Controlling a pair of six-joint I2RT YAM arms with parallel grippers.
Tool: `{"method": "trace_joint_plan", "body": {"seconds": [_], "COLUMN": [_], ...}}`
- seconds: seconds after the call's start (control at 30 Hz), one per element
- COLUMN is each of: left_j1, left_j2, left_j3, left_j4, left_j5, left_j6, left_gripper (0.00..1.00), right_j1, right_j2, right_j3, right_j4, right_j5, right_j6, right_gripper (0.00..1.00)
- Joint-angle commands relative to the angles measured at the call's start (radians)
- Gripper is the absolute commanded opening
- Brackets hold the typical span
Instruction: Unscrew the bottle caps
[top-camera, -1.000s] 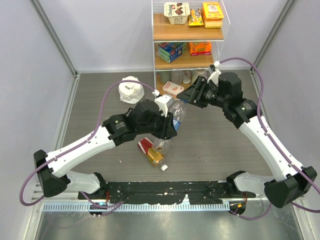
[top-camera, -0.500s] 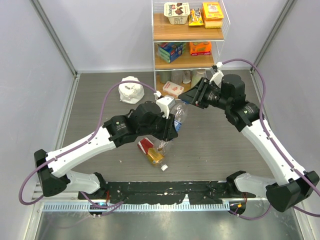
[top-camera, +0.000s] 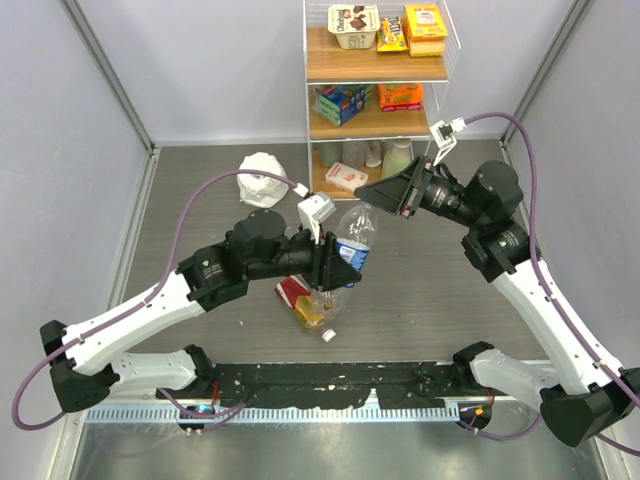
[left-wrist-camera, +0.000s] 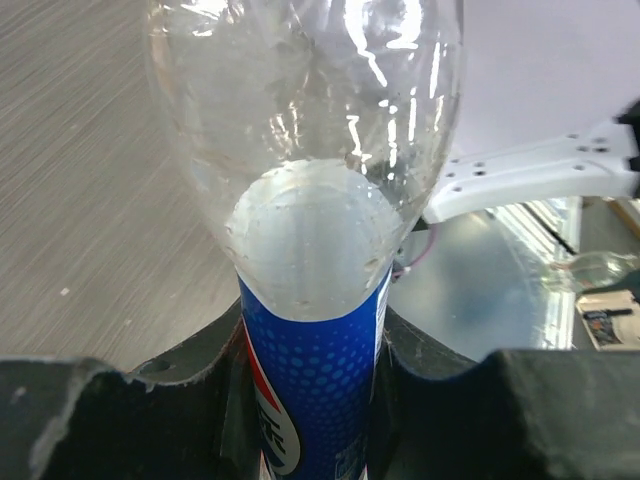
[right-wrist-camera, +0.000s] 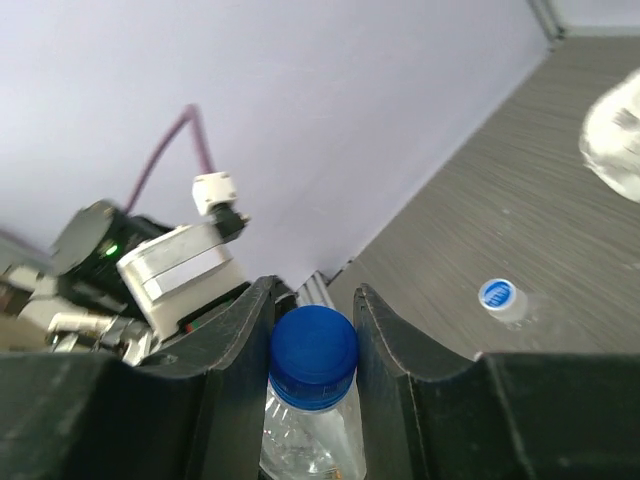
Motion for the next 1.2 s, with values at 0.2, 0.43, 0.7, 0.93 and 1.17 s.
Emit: {"method": "trace_joint_plan", "body": {"seconds": [0.2,0.43,0.7,0.93,1.17], "left_j1": [-0.007,-0.007,-0.007,-0.007,-0.005], "left_j2": [-0.048,-0.039,-0.06,-0.051,-0.042], "left_j3": [-0.09,-0.113,-0.125,-0.113,-0.09], "left_j4": [0.449,0.563,0.546,0.449,0.287], "left_j5": [0.454,0.548,0.533,0.476,0.317], "left_j6": [-0.09,-0.142,-0.12,-0.074,-0.01], "left_gripper": [0.0,0.0,0.0,0.0,0.0], "right_j1": [0.015,0.015,0.015,0.015,0.015], "right_j2": [-0.1,-0.125,-0.114,-0.102,-0.105], "right_j3": [0.002,-0.044,-0.041,0.01,0.069], "right_j4": [0.468,0.735,0.715,0.544,0.308], "right_j5": [-0.331,-0.423,-0.395,-0.346,-0.24], "right_j6": [0.103,0.232,0.226,0.101,-0.033], "right_gripper": [0.01,0.01,0.01,0.09,0.67]}}
